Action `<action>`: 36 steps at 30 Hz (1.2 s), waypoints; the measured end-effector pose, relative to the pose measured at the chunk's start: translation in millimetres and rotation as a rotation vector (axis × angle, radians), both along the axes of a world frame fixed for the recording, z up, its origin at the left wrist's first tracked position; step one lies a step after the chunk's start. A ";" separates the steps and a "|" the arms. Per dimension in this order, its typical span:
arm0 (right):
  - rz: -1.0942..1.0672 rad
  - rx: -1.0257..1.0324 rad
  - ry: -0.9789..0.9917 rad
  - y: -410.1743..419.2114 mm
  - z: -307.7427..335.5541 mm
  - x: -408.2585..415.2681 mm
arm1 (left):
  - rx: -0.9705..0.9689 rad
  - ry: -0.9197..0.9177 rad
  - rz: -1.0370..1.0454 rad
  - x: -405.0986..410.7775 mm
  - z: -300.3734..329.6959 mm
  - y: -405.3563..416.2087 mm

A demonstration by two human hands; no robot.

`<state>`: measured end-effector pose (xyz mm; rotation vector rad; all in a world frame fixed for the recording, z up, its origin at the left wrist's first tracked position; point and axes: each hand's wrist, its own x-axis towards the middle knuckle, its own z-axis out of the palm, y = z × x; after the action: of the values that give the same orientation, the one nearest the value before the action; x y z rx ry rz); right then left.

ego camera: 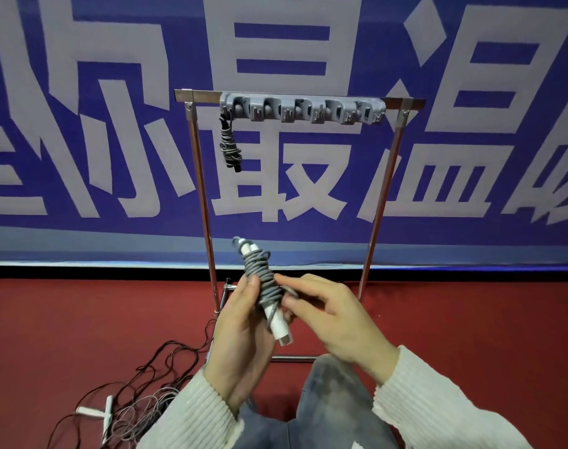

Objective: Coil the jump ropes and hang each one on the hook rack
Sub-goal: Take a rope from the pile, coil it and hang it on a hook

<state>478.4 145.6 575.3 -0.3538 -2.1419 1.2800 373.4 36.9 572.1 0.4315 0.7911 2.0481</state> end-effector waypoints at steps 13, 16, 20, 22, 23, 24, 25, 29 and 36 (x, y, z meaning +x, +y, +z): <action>-0.165 -0.138 0.226 -26.2 -12.8 -23.1 | -0.089 0.203 0.263 7.4 -5.2 6.7; -0.136 -0.149 0.175 -23.5 -10.7 -20.9 | -0.025 0.194 0.155 4.1 -6.1 3.1; -0.014 -0.222 0.129 -21.7 -11.3 -14.2 | -0.121 0.458 0.255 3.9 -11.3 5.3; -0.017 -0.149 0.101 -22.2 -15.4 -14.4 | -0.170 0.531 0.346 3.3 -13.3 7.2; -0.039 -0.086 0.086 -21.8 -18.2 -15.4 | -0.180 0.535 0.376 2.8 -13.4 7.4; -0.053 -0.048 0.079 -22.0 -20.1 -15.9 | -0.177 0.516 0.374 1.3 -14.1 7.1; -0.059 -0.048 0.090 -21.5 -20.8 -16.7 | -0.166 0.477 0.338 -1.1 -14.4 6.8; -0.083 -0.121 0.198 -19.1 -21.1 -19.2 | -0.167 0.528 0.267 -4.9 -13.7 4.2; -0.157 -0.121 0.302 -26.8 -23.0 -25.2 | -0.327 1.059 0.594 -3.5 -21.0 10.6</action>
<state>453.1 118.9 552.4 -0.3470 -1.7554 1.2859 370.0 47.5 551.1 1.2403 2.0433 2.0592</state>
